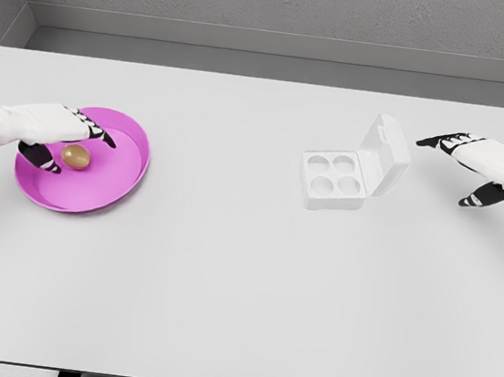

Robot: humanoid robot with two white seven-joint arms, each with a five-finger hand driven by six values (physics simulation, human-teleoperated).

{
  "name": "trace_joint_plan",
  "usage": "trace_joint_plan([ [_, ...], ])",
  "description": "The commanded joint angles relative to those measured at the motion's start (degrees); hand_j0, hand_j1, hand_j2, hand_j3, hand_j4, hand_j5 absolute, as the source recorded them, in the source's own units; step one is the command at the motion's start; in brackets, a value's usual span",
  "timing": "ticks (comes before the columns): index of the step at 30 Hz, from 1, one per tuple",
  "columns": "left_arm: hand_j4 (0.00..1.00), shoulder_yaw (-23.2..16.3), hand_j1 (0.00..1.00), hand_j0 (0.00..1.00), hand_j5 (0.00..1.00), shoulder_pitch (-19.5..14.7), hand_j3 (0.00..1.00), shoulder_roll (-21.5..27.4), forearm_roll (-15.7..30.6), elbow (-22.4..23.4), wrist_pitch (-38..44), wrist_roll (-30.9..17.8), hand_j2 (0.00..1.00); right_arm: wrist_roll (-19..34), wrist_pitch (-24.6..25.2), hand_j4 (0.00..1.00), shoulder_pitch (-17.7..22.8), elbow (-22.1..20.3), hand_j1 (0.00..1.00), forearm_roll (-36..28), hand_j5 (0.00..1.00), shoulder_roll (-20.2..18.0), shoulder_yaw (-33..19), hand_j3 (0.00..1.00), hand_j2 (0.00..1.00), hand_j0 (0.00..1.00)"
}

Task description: Pack egg into the box and close the box lid

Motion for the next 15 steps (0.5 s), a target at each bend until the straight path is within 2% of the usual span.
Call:
trace_joint_plan([
  [1, 0.86, 0.03, 0.86, 0.86, 0.86, 0.09, 0.86, 0.02, -0.12, 0.07, 0.16, 0.02, 0.86, -0.03, 0.13, 1.00, 0.00, -0.05, 1.00, -0.42, 1.00, -0.09, -0.03, 1.00, 1.00, 1.00],
  [8, 0.85, 0.03, 0.85, 0.85, 0.85, 0.00, 0.85, -1.30, -3.72, 0.51, 0.25, 0.02, 0.85, -0.11, 0.13, 1.00, 0.00, -0.05, 1.00, -0.42, 1.00, 0.00, -0.03, 1.00, 1.00, 1.00],
  [15, 0.80, 0.03, 0.80, 0.80, 0.80, 0.70, 0.80, -2.00, -4.51, 0.25, 0.16, 0.02, 0.80, -0.11, 0.13, 1.00, -0.09, 0.03, 1.00, -0.34, 1.00, 0.09, -0.03, 1.00, 1.00, 1.00],
])
